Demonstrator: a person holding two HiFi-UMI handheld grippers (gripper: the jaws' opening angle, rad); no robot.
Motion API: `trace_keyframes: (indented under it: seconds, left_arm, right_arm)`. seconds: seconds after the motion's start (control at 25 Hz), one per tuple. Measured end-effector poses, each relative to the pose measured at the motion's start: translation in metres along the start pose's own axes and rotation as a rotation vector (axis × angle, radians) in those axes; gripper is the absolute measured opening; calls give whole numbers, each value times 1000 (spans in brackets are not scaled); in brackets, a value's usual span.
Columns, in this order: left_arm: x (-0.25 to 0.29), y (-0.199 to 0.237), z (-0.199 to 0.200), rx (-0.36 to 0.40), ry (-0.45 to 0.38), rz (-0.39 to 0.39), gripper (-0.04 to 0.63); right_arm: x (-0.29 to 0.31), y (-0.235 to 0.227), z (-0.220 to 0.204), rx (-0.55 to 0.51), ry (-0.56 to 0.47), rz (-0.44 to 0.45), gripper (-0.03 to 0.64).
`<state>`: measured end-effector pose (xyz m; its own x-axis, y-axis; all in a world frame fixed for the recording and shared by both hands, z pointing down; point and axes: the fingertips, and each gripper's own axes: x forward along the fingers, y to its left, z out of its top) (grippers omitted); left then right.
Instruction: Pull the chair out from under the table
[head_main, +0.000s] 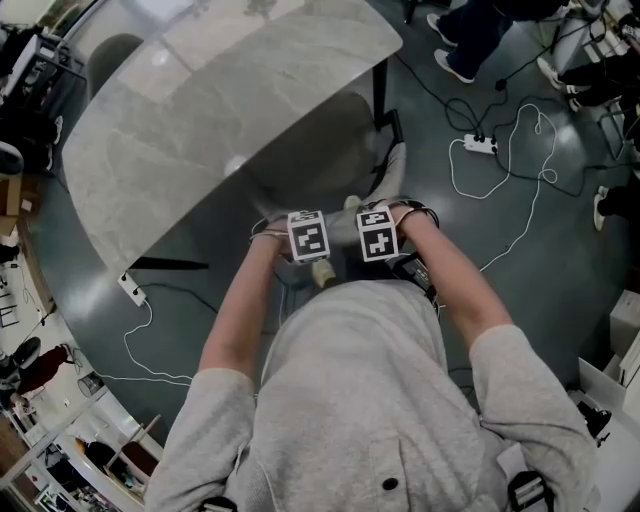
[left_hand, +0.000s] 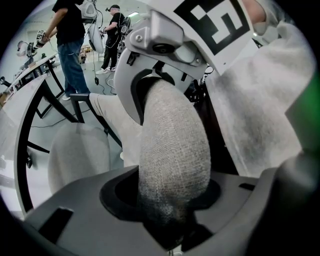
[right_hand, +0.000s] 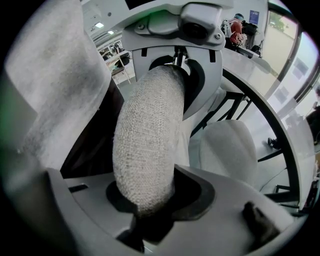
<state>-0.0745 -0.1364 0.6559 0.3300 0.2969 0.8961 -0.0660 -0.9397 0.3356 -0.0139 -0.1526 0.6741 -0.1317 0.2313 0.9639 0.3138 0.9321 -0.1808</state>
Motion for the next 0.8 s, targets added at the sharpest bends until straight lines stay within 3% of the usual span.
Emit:
trace_keyframes:
  seconds: [0.8]
  left_arm:
    - [16,-61,-17,72,31,0,201]
  right_arm:
    - [16,65,23,78,-9,-29,130]
